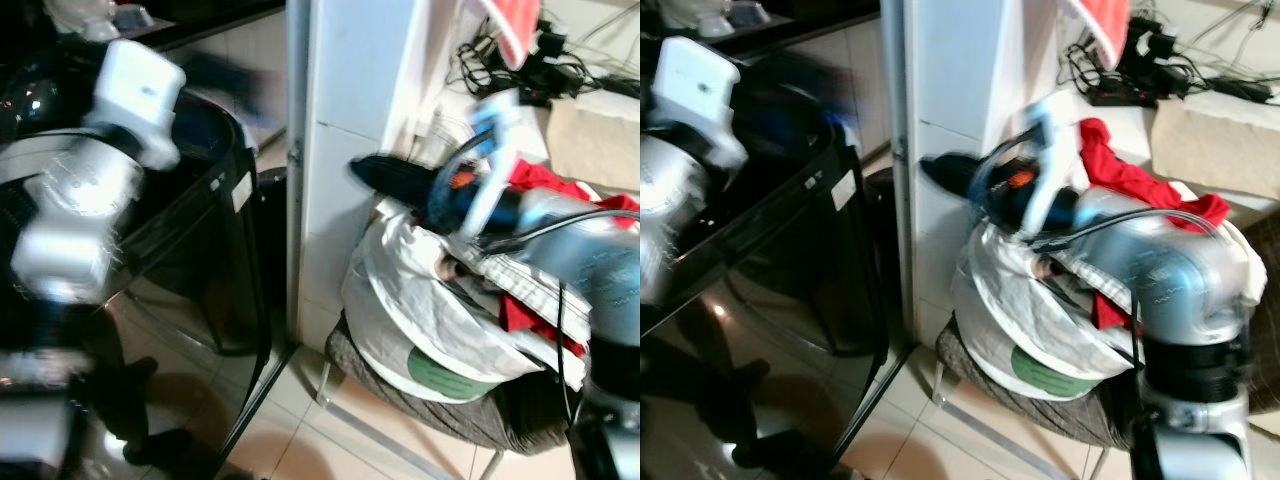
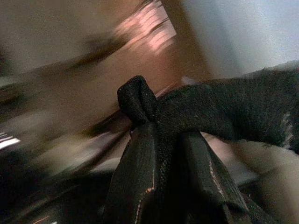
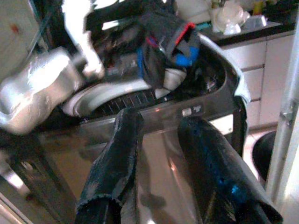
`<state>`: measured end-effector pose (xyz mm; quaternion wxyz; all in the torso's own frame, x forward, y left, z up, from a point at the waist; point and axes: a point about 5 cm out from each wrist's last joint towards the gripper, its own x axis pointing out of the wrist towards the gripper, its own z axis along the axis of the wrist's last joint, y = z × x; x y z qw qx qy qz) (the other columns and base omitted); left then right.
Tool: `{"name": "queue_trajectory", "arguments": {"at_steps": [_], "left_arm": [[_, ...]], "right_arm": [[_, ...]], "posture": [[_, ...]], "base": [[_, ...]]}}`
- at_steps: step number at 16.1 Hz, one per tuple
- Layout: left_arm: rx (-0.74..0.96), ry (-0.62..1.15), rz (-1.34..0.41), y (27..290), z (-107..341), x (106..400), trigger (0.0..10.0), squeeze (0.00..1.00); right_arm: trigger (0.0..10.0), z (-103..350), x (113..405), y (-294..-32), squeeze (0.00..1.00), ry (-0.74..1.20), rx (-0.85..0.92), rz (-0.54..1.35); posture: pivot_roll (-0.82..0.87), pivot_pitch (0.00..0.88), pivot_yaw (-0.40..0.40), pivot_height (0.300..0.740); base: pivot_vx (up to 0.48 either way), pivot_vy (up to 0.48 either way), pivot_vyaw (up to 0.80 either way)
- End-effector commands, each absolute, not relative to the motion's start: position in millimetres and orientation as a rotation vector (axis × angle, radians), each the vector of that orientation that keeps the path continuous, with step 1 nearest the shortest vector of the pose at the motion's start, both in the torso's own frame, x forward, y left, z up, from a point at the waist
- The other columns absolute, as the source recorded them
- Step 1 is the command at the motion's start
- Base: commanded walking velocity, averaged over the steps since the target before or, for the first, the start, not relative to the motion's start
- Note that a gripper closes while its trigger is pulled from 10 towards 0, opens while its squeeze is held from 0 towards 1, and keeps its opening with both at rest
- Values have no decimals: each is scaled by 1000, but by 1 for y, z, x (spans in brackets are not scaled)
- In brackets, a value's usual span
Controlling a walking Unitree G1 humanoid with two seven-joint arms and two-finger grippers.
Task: Clothes washing
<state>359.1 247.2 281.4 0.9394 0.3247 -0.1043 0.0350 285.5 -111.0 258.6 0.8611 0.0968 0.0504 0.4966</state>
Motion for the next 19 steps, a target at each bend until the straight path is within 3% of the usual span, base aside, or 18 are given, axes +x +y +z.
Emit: {"name": "queue_trajectory", "arguments": {"at_steps": [1,2,3,4,5,6,8,9,10,19], "left_arm": [[769,-182,206,263,284,365,0,0],[870,-78,311,283,281,374,0,0],[870,-78,311,283,281,374,0,0],[896,107,354,302,258,379,2549,0],[901,170,379,309,248,378,4980,0],[908,192,389,312,244,378,10000,0],[903,217,426,318,238,378,10000,0],[913,241,442,321,235,378,10000,776],[895,256,445,323,234,377,10000,1000],[837,319,412,328,228,378,10000,1000]], "right_arm": [[10000,262,283,-100,0,70,131,1041],[10000,263,279,-80,0,43,97,1055],[10000,263,279,-80,0,43,97,1055],[10000,265,276,-67,0,22,109,1066],[10000,265,276,-64,0,12,116,1062],[10000,264,275,-63,0,10,125,1058],[10000,262,272,-59,0,2,129,1056],[10000,260,270,-58,0,6,125,1062],[10000,258,267,-57,0,13,118,1073],[10000,252,266,-59,0,35,94,1063]], "posture": [[-36,0,-21,740],[-35,0,-19,740],[-35,0,-19,740],[-39,0,-8,740],[-41,0,-4,740],[-44,0,-1,740],[-45,0,0,740],[-45,0,1,740],[-45,0,2,740],[-44,0,13,740]], "base": [[0,0,0],[0,0,0],[0,0,0],[0,0,0],[0,0,0],[0,0,0],[0,0,0],[0,0,0],[0,0,0],[0,0,0]]}}
